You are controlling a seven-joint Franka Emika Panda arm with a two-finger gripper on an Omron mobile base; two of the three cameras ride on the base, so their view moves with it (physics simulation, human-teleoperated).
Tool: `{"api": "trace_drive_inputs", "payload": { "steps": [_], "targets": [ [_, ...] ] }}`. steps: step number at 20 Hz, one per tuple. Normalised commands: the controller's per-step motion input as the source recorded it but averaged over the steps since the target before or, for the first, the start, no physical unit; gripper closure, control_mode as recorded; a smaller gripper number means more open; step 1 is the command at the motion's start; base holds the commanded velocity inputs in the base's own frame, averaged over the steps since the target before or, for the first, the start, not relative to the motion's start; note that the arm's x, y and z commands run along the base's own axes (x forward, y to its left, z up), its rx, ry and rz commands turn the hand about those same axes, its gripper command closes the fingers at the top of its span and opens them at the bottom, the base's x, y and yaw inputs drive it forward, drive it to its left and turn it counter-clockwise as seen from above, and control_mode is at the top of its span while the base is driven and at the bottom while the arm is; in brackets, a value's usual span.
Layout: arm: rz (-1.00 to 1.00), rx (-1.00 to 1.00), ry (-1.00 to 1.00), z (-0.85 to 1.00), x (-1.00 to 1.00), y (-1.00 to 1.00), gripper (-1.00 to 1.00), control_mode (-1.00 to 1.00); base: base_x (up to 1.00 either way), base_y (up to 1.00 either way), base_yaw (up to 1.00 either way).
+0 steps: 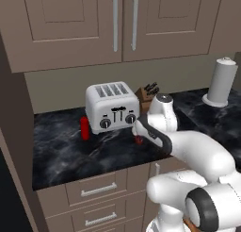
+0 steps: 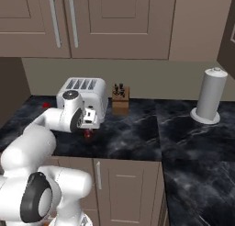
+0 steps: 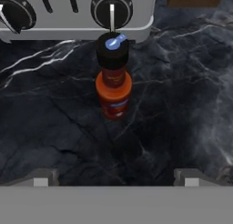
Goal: Place the condiment bottle and ketchup from the counter to the top shelf of the fridge. If the existing items in the fridge are on the top shelf, move them to other shelves.
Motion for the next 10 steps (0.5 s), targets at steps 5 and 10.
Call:
{"api": "trace_drive_inputs", "payload": {
  "steps": [5,10],
  "targets": [
    [0.0,0.0,0.0,-0.21,0.33,0.0,-1.0,-1.0,0.0,0.0,0.0],
    [0.0,0.0,-0.03,-0.16,0.24,0.03,-1.0,-1.0,0.0,0.0,0.0]
  ]
}}
